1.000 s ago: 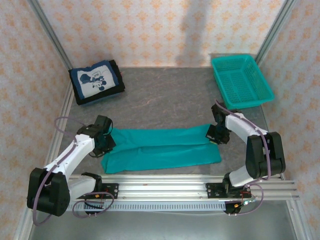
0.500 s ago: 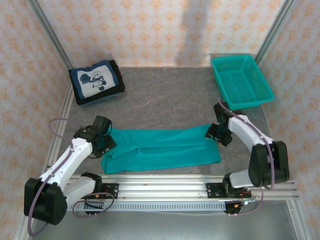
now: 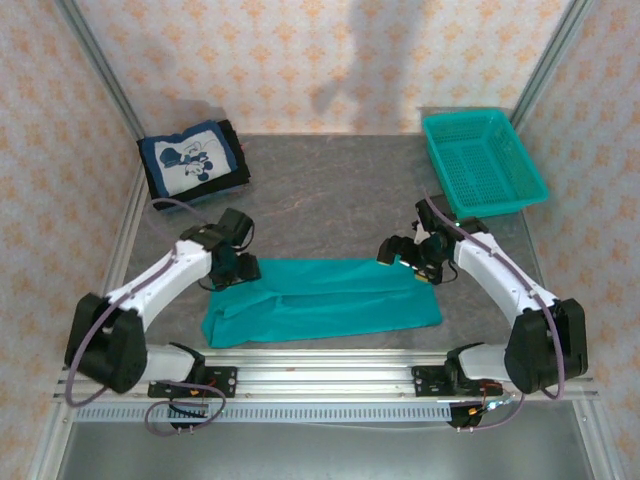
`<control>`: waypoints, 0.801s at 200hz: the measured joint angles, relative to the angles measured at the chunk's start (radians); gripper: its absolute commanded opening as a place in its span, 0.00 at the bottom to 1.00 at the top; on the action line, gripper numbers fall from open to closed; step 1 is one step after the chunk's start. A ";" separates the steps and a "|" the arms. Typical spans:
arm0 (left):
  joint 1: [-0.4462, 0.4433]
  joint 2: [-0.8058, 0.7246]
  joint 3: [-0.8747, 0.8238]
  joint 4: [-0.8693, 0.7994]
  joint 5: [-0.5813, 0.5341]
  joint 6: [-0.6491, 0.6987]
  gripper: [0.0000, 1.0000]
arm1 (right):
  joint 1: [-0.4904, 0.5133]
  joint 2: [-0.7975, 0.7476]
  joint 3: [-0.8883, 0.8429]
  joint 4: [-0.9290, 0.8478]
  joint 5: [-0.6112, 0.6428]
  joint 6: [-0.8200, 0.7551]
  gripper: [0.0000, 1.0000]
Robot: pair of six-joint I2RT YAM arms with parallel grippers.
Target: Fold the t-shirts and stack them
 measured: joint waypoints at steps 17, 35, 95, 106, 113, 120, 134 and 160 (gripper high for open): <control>-0.007 0.079 0.031 0.012 0.005 0.050 0.52 | 0.000 0.000 0.000 0.008 -0.013 -0.002 1.00; -0.009 0.145 0.063 0.014 0.005 0.093 0.46 | 0.000 -0.001 0.000 0.009 -0.023 -0.005 0.99; -0.026 0.254 0.103 0.014 0.007 0.156 0.33 | 0.000 -0.001 0.000 0.009 -0.028 -0.008 0.99; -0.029 0.254 0.103 0.014 0.010 0.160 0.26 | 0.000 -0.001 0.000 0.009 -0.028 -0.008 0.99; -0.031 0.254 0.103 0.014 0.012 0.162 0.22 | 0.000 -0.001 0.000 0.009 -0.028 -0.008 0.99; -0.032 0.254 0.102 0.014 0.016 0.165 0.18 | 0.000 -0.001 0.000 0.009 -0.028 -0.008 0.99; -0.038 0.251 0.097 0.013 0.028 0.166 0.14 | 0.000 0.000 0.002 0.008 -0.028 -0.012 0.99; -0.047 0.199 0.067 0.010 0.044 0.158 0.10 | 0.000 0.010 0.030 0.007 -0.027 -0.023 0.99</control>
